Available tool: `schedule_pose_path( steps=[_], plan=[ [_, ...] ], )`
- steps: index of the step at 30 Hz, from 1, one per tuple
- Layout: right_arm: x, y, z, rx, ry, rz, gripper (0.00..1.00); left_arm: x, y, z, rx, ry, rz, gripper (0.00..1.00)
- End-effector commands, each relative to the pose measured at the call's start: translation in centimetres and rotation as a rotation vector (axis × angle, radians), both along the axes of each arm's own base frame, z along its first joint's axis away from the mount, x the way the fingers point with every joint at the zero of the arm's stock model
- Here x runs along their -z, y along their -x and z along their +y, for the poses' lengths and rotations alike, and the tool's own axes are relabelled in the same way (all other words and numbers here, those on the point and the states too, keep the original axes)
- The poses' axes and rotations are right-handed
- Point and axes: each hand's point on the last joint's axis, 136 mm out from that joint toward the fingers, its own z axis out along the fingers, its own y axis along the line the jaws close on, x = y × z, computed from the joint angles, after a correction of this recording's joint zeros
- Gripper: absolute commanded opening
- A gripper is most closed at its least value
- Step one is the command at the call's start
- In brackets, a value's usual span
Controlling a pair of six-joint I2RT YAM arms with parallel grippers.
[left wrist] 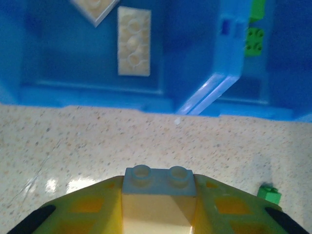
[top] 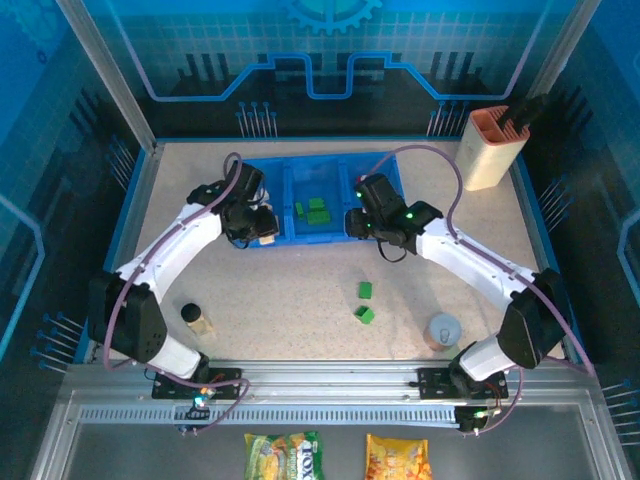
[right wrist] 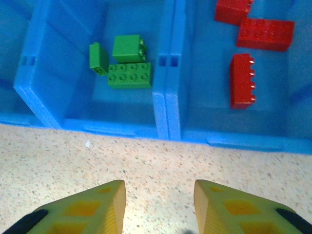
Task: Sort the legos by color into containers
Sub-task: Place the lego in the container.
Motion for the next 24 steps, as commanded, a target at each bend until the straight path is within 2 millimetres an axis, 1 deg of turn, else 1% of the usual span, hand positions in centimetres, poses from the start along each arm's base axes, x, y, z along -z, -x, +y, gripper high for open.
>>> schedule_pose_path(
  steps=[1, 10, 13, 17, 19, 22, 24],
  plan=[
    [-0.1, 1.0, -2.3, 0.058, 0.035, 0.005, 0.42, -1.3, -0.9, -1.7, 0.074, 0.014, -0.015, 0.34],
    [0.2, 2.4, -4.7, 0.108, 0.066, 0.020, 0.42, -2.5, -4.7, -5.5, 0.145, 0.028, -0.060, 0.34],
    [0.1, 2.7, -5.3, 0.120, 0.073, 0.022, 0.42, -2.8, -5.8, -6.8, 0.167, 0.032, -0.069, 0.34],
    [0.1, 3.1, -5.9, 0.132, 0.083, 0.026, 0.42, -3.0, -6.9, -7.8, 0.182, 0.029, -0.077, 0.34],
    [0.0, 3.3, -6.2, 0.137, 0.086, 0.026, 0.42, -2.9, -7.4, -7.7, 0.181, 0.003, -0.079, 0.34],
    [-0.2, 3.5, -6.6, 0.144, 0.091, 0.023, 0.42, -2.5, -8.2, -6.0, 0.160, -0.094, -0.072, 0.34],
    [-0.3, 3.6, -6.8, 0.147, 0.092, 0.021, 0.42, -2.1, -8.7, -4.9, 0.146, -0.126, -0.066, 0.34]
  ],
)
